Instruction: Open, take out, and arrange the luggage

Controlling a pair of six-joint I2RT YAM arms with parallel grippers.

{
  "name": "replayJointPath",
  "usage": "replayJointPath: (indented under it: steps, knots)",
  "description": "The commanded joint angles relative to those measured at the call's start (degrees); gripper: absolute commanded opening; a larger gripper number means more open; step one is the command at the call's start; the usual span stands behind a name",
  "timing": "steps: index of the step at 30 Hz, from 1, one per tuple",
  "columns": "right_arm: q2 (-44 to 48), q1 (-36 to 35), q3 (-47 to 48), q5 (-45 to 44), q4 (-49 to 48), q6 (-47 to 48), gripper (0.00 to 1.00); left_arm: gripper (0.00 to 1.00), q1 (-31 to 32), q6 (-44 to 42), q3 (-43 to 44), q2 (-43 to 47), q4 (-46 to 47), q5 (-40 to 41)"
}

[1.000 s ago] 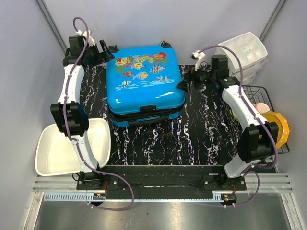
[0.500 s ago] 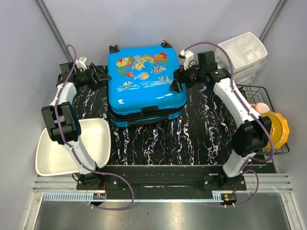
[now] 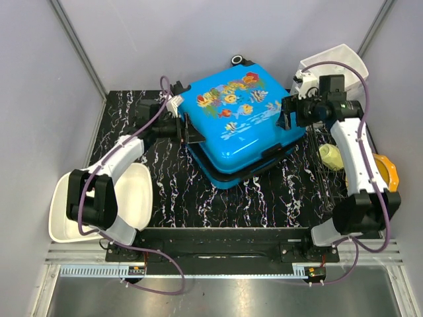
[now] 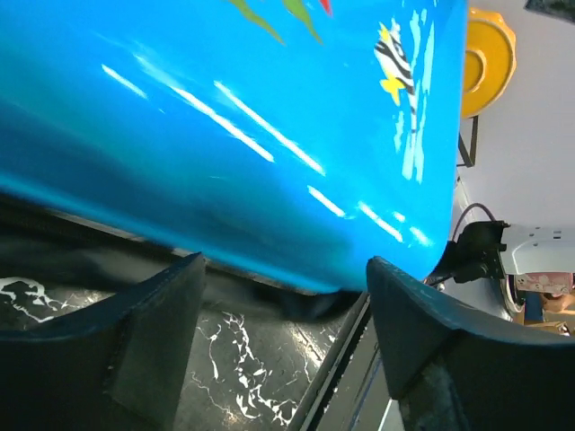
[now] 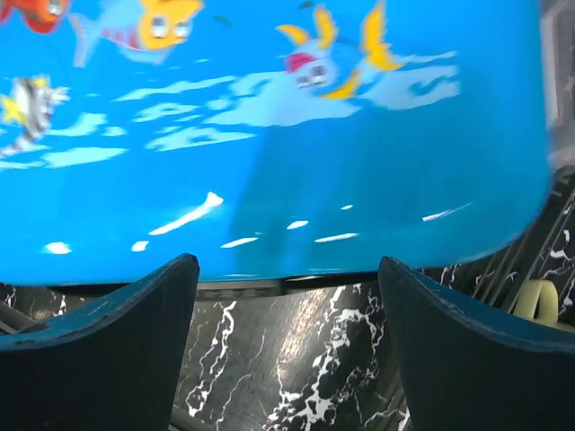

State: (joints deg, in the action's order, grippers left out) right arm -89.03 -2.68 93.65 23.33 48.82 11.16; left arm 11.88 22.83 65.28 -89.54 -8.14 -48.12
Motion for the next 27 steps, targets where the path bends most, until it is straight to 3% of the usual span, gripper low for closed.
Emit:
replayJointPath:
  steps: [1,4,6,9,11,14,16,17,19,21,25,27]
  knots:
    - [7.55,-0.31,-3.90,-2.15,4.70,0.89,0.89,0.73,-8.22,-4.55,7.39,3.40,-3.63,0.90]
    - [9.93,-0.40,-6.37,-2.85,5.23,-1.04,0.88,0.67,-16.77,-4.19,13.63,0.69,-5.90,11.88]
    - [11.25,-0.40,-7.42,-3.55,5.32,-1.84,0.88,0.61,-18.03,-8.91,18.62,-3.77,-9.41,16.80]
    - [12.13,-0.40,-8.13,-4.87,6.20,-2.54,0.88,0.56,-18.12,-11.92,25.39,-11.59,-12.15,14.56]
    - [12.39,-0.40,-8.57,-5.84,6.90,-2.81,0.88,0.59,-18.03,-11.41,29.10,-15.47,-13.30,11.57]
    - [12.22,-0.31,-8.65,-8.82,8.74,-3.25,0.85,0.71,-17.95,-7.82,36.84,-21.81,-12.70,3.58]
    - [12.39,-0.22,-9.18,-10.75,10.67,-3.60,0.78,0.84,-17.16,-0.53,37.56,-23.31,-5.51,2.33]
    - [13.00,-0.22,-10.49,-10.85,11.21,-3.69,0.75,0.97,-16.63,1.76,37.03,-23.14,-2.52,2.41]
    - [14.15,-0.22,-12.51,-9.55,12.00,-3.86,0.62,0.99,-14.52,7.04,35.19,-22.44,3.65,4.60]
    - [16.69,-0.14,-16.73,-8.31,11.83,-3.51,0.58,0.99,-12.16,8.89,36.32,-23.22,2.71,6.88]
    - [19.25,-0.14,-21.57,-7.77,10.60,-4.91,0.60,0.99,-9.07,11.18,39.66,-26.47,-1.08,11.99]
    - [20.21,-0.22,-23.59,-9.09,9.55,-6.66,0.70,0.99,-8.28,13.99,41.67,-29.27,-1.53,13.49]
